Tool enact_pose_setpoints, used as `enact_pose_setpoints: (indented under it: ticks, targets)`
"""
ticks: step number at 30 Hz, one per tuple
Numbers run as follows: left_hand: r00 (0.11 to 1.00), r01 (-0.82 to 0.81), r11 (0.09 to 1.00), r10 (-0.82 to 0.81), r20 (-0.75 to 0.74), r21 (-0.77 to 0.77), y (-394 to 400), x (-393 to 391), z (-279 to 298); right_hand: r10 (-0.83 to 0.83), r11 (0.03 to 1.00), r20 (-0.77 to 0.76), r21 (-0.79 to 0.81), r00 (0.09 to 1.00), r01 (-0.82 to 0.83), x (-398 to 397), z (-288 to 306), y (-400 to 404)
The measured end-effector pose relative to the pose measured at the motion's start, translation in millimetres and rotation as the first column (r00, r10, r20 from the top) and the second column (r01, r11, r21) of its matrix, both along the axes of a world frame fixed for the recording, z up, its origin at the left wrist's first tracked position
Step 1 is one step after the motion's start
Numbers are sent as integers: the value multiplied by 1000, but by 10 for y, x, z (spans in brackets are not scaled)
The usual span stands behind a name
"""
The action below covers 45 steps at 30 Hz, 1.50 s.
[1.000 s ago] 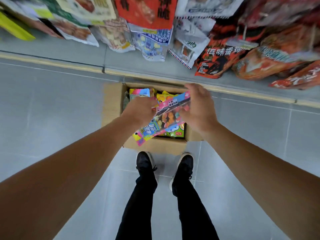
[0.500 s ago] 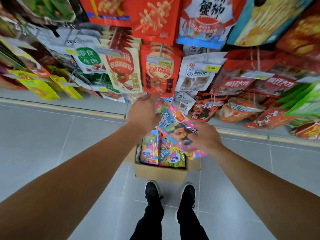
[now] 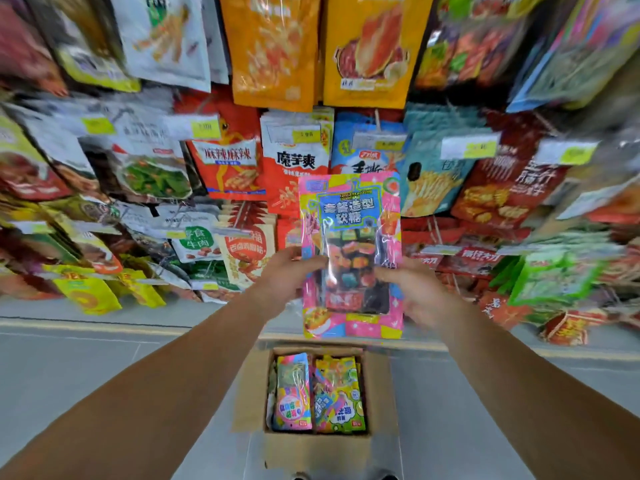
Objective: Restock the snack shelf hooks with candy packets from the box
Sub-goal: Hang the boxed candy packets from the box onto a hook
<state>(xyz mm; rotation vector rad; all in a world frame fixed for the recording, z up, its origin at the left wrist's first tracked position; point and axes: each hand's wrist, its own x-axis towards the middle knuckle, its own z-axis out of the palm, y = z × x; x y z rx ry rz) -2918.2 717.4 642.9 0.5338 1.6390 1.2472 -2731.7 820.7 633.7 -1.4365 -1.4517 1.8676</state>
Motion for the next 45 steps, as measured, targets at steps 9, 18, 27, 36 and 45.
enact_pose_setpoints:
  ticks: [9,18,27,36,45]
  targets:
    - [987,138,936,-103,-123,323,366,-36,1185,-44,988,-287,131,957,85,55,1157,355]
    - [949,243,811,-86,-303,532,782,53,2476,24,955,-428,276,903,106,207,2338,826]
    - [921,293,721,-36,-389,628,1309,367,3411,33,911,-561,357,827,206,489,3236,1346]
    - [906,262,649,90,-414,714,1880,614,3861,44,825,-459,517,888,226,746,3906,1815]
    - [928,100,683,198,-315,724,2325,624,4043,-237,131,-17,990,971,50,771,4793,2165]
